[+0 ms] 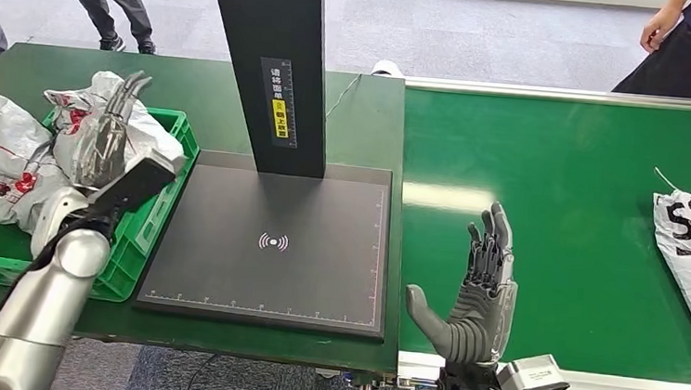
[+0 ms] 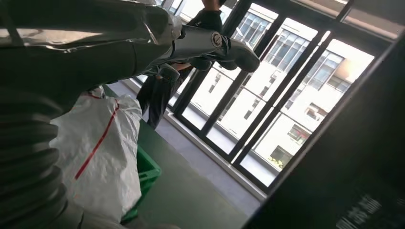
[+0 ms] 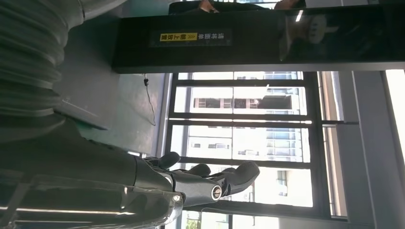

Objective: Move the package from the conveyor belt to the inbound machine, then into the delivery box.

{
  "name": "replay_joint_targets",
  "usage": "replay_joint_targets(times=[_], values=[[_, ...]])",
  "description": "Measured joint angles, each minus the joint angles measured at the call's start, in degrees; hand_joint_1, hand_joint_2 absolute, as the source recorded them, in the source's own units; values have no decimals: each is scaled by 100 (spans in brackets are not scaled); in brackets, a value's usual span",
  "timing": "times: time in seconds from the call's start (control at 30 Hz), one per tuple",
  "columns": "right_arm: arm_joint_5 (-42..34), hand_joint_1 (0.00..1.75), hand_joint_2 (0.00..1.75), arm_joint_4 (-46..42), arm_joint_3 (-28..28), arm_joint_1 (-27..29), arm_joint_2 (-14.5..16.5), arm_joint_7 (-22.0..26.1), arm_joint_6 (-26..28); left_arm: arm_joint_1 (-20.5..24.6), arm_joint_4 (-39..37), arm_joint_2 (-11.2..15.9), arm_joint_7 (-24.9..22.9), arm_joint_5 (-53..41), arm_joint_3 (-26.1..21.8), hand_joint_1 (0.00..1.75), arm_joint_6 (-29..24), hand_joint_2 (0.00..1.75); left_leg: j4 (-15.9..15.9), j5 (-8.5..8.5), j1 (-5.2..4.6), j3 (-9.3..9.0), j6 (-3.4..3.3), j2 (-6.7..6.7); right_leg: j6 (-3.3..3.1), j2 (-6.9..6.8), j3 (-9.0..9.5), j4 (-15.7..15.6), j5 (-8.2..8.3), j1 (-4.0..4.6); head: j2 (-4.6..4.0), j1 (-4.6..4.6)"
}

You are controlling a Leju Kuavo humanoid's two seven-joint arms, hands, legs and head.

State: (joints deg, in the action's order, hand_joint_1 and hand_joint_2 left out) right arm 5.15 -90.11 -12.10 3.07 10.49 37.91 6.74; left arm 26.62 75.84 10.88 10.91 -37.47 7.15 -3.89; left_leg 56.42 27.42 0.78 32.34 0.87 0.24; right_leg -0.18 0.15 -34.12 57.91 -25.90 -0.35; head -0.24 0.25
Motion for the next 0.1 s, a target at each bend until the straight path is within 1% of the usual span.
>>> replay_joint_targets(times=[0.07,0.1], values=[[36,0,175,-27,34,52,7,-3,15,-341,330,-133,123,30,76,0,-124,175,0,3,0,0,0,1,1,0,0,0,-1,0,0,-1],[46,0,175,-33,44,66,8,-3,17,-432,417,-169,163,45,95,0,-161,175,0,3,0,0,0,1,1,0,0,0,-2,0,0,-1]])
